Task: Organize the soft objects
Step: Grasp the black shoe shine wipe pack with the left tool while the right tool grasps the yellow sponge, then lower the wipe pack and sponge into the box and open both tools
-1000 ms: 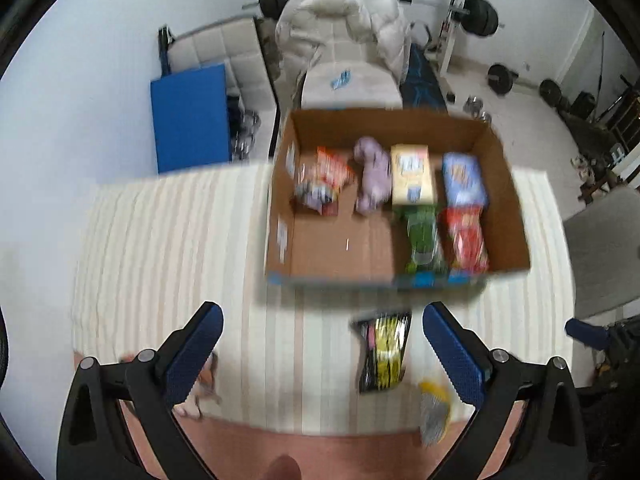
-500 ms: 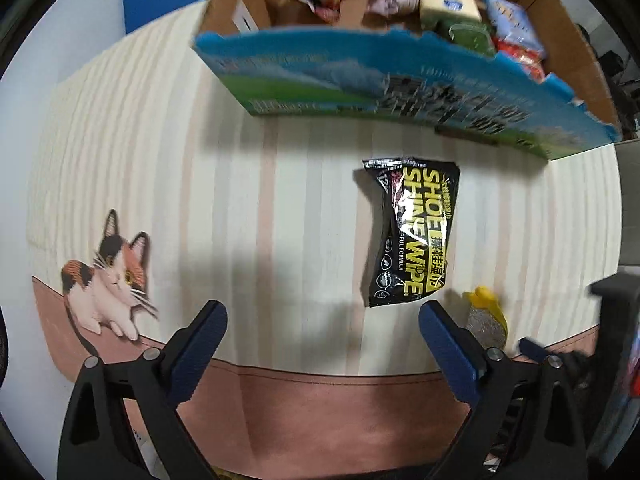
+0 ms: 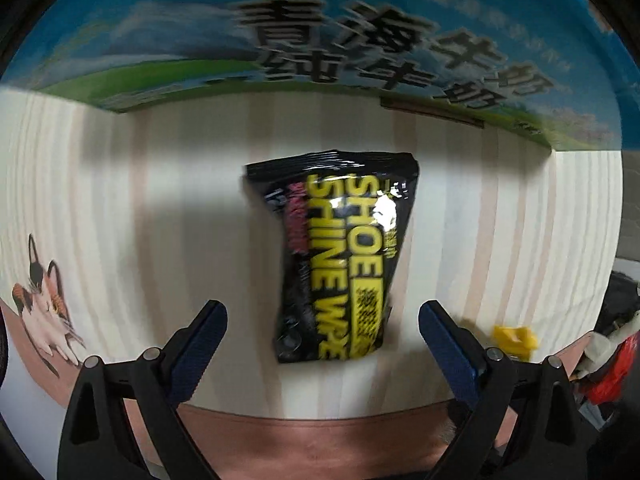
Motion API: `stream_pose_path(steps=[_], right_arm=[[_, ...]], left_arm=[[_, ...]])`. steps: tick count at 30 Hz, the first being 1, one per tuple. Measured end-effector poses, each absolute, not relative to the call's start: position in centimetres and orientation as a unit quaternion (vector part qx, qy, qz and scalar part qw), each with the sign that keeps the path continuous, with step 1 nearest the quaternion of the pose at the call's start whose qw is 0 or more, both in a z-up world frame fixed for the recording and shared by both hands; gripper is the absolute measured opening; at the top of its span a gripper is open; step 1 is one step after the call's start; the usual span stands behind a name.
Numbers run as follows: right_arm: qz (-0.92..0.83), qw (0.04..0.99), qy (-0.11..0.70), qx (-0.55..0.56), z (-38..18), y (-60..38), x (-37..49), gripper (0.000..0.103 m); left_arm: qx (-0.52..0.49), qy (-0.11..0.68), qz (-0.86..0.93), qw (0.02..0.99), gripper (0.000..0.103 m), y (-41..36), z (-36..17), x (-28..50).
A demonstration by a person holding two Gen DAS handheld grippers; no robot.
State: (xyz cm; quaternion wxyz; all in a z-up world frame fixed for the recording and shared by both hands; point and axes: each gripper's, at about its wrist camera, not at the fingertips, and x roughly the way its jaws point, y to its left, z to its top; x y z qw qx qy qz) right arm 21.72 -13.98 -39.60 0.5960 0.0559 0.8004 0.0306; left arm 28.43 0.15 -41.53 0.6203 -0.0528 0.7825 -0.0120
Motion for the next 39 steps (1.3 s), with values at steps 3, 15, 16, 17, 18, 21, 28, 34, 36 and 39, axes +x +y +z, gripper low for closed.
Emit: stream_pose_path(steps=[3, 15, 16, 17, 18, 21, 28, 34, 36, 39], right_arm=[[0.019, 0.600, 0.797, 0.068, -39.2, -14.9, 22.1, 0.055], [0.025, 0.606, 0.791, 0.081, -37.4, -15.5, 22.9, 0.054], [0.030, 0.608, 0.789, 0.081, -36.9, -15.3, 23.0, 0.054], [0.035, 0.611, 0.787, 0.082, -36.4, -15.4, 23.1, 0.054], [0.040, 0.612, 0.785, 0.084, -35.6, -15.6, 23.3, 0.054], [0.063, 0.621, 0.776, 0.088, -33.3, -15.6, 23.7, 0.054], [0.110, 0.669, 0.731, 0.084, -25.5, -15.4, 27.7, 0.053], [0.131, 0.707, 0.691, 0.073, -19.4, -14.2, 30.7, 0.053], [0.135, 0.715, 0.682, 0.071, -18.5, -13.4, 31.2, 0.053], [0.141, 0.724, 0.672, 0.065, -17.2, -12.0, 32.2, 0.053]], left_arm=[[-0.026, 0.789, -0.021, 0.613, 0.075, -1.4, -42.4, 28.4], [-0.032, 0.779, -0.017, 0.627, 0.041, -1.6, -41.4, 25.9], [-0.034, 0.776, -0.015, 0.630, 0.041, -1.3, -41.0, 25.3], [-0.041, 0.773, -0.015, 0.633, 0.041, -0.9, -40.5, 24.6], [-0.050, 0.770, -0.014, 0.636, 0.041, -0.5, -39.8, 23.9], [-0.069, 0.754, -0.016, 0.654, 0.041, 0.3, -37.0, 22.7], [-0.084, 0.688, -0.030, 0.720, 0.041, 1.9, -27.5, 22.6], [-0.071, 0.635, -0.036, 0.768, 0.041, 3.4, -21.0, 26.0], [-0.062, 0.624, -0.037, 0.778, 0.041, 3.8, -20.1, 27.3], [-0.051, 0.612, -0.032, 0.789, 0.041, 4.1, -19.0, 28.4]])
